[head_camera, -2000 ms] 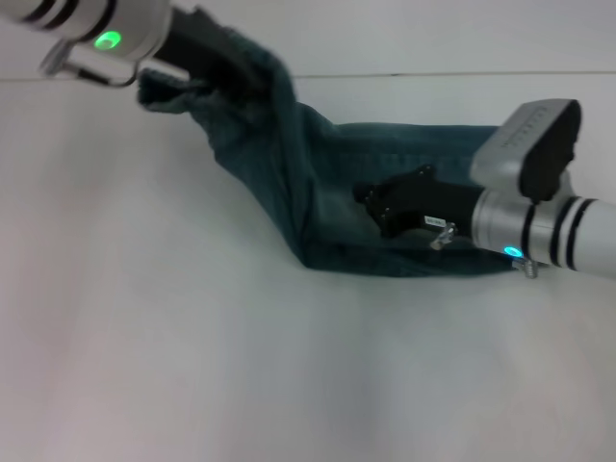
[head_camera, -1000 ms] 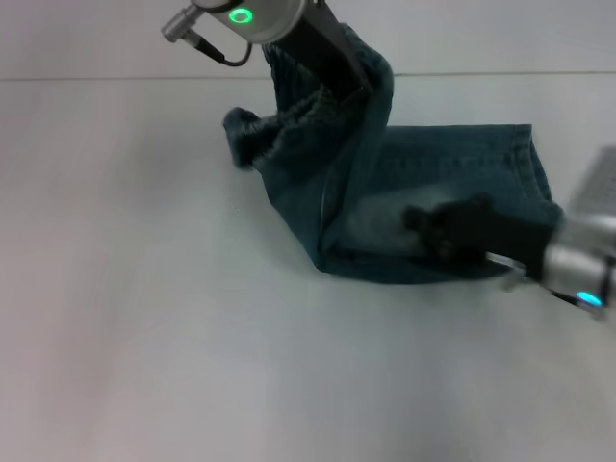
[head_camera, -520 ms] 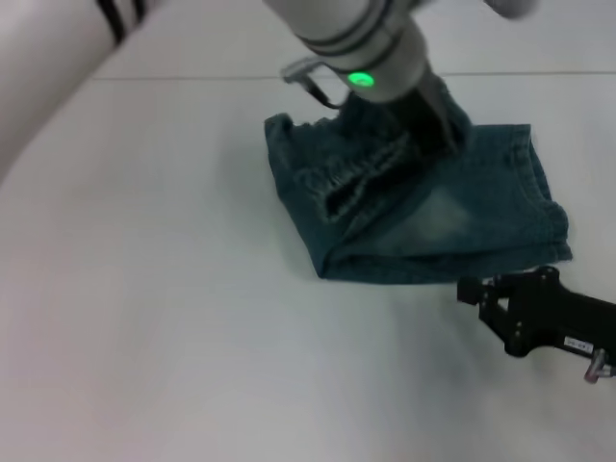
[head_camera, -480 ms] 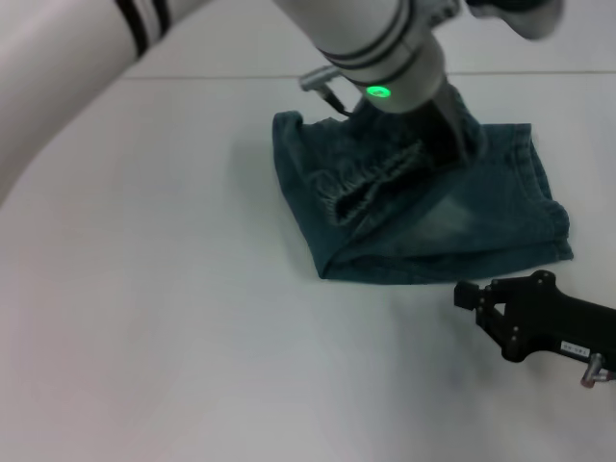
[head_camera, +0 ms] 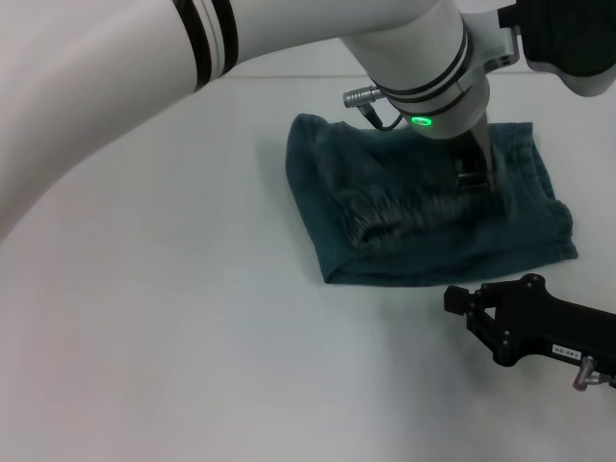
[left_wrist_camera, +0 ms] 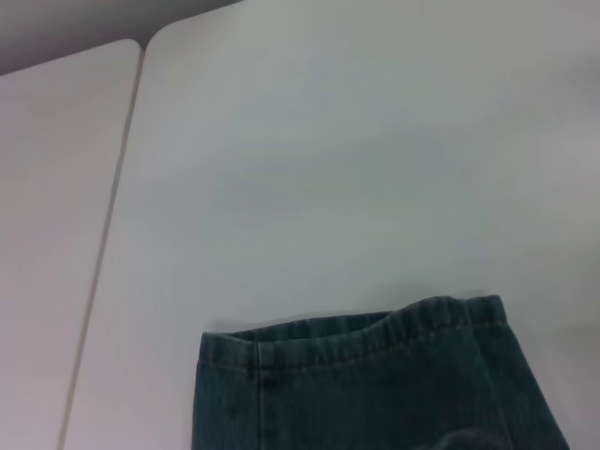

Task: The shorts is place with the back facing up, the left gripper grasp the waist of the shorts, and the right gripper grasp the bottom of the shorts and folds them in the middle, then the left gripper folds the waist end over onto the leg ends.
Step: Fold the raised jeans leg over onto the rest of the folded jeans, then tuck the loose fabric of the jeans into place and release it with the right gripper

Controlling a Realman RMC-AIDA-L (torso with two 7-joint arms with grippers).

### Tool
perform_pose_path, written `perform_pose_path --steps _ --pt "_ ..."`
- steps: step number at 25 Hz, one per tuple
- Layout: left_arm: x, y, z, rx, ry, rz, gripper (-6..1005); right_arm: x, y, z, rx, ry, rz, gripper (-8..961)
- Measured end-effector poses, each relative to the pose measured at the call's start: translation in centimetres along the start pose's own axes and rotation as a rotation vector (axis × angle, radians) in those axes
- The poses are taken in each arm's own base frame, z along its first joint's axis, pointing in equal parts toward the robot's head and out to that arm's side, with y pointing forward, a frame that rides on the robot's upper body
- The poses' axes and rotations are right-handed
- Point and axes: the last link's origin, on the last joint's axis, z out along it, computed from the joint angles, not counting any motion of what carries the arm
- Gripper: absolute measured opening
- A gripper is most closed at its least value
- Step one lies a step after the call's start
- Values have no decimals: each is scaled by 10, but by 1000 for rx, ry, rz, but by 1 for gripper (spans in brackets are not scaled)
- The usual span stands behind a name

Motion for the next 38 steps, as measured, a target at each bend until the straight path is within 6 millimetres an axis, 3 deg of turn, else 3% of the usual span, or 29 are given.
perform_pose_path --steps 7,12,16,22,29,32,38 --pt "-2 -1 -2 13 11 2 441 -4 1 3 -18 -9 -2 6" --pt "-19 -11 -30 88 187 -84 570 -14 5 -2 -70 -53 -6 8" --pt "-54 -15 -59 163 351 -215 704 -29 1 -12 -98 -68 -12 18" --pt "-127 0 -79 193 546 -414 910 -63 -15 -28 -94 -33 -42 73" --pt "-192 33 -76 146 723 -543 909 -103 -28 -42 -62 34 -89 137" --pt "-220 45 -73 149 775 -611 909 -131 -27 -41 -76 107 -139 230" --pt "-279 79 -78 240 904 -730 909 -163 -20 -24 -75 303 -212 435"
